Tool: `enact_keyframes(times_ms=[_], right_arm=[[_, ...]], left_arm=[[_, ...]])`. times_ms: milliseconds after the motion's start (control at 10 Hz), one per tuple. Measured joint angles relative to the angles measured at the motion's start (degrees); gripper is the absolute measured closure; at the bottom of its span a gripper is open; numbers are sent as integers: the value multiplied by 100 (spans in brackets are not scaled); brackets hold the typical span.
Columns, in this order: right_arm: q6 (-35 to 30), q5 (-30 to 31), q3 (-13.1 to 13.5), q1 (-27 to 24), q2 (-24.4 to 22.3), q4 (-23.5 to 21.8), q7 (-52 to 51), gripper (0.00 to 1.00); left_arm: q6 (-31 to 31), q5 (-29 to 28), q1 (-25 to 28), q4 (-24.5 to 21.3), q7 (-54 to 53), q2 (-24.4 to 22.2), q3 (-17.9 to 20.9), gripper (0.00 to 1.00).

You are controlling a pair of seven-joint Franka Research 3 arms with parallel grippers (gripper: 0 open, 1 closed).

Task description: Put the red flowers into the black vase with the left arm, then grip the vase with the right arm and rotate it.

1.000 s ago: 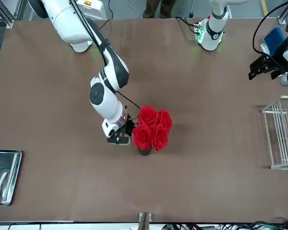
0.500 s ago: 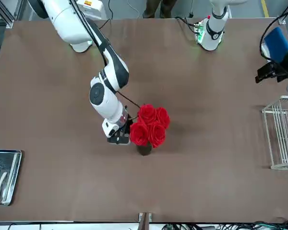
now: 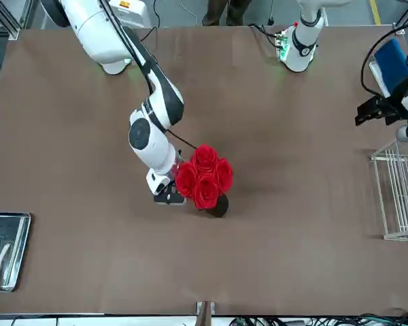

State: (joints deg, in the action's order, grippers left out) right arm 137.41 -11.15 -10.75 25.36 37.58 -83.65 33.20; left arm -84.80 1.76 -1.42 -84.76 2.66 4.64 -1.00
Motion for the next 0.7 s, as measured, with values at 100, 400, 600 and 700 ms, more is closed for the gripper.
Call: enact_keyframes(times_ms=[100, 400, 600, 700], right_arm=[[-123, 77, 2, 0, 1, 46, -14, 74], [-1235, 878, -2, 2, -8, 680, -31, 74], [-1649, 1480, -87, 8, -13, 951, -261, 74], [-1691, 1658, -164, 13, -13, 964, -552, 74]], left_arm=[[-142, -4, 0, -49, 5, -1, 0, 0], [-240, -9, 49, -67, 10, -3, 3, 0], [-302, -9, 112, -35, 10, -4, 15, 0], [-303, -9, 114, -12, 10, -4, 15, 0]])
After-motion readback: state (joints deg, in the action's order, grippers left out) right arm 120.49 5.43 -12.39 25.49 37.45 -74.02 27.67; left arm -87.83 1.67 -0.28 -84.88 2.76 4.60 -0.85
